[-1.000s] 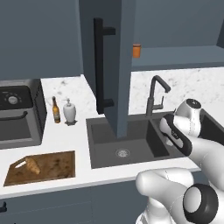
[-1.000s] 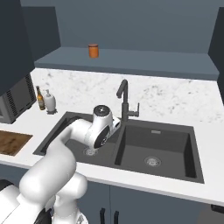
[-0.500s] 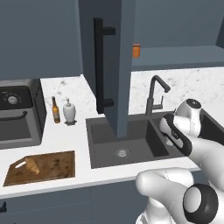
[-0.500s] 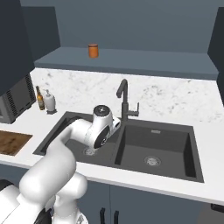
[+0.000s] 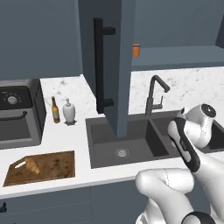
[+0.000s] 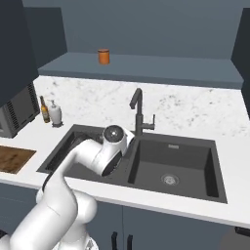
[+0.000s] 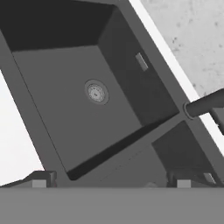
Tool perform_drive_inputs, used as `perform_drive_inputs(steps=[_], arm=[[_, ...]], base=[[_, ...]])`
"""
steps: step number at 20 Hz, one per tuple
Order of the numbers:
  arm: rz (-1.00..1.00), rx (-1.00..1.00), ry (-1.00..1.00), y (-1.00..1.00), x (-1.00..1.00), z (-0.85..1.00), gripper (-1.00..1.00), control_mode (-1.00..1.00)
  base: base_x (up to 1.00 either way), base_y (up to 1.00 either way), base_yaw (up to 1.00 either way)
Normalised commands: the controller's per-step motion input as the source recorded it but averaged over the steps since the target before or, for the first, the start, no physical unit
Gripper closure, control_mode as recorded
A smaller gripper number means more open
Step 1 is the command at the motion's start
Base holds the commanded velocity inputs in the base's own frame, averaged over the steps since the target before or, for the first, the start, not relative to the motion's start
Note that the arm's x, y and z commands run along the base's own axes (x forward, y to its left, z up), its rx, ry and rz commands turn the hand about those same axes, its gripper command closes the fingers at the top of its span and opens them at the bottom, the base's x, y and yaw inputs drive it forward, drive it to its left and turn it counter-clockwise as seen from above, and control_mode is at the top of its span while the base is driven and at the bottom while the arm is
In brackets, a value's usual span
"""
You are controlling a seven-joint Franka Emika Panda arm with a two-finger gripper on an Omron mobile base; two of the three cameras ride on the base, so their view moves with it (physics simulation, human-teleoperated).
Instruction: From the different types of pastries on the counter, select a croissant and place it on the cutting board. Then retrieve a jar of jam from the cabinet and place it alongside the croissant on the cutting board.
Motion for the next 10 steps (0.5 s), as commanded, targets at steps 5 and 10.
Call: perform_drive_inputs(steps=[5, 10], arm=[[0.06, -0.04, -0.36, 0.0, -0.39, 0.46, -1.0, -1.0], [0.12, 0.0, -0.12, 0.0, -0.35, 0.64, -1.0, -1.0]], base=[[0.0, 0.0, 0.0], [0.0, 0.0, 0.0]])
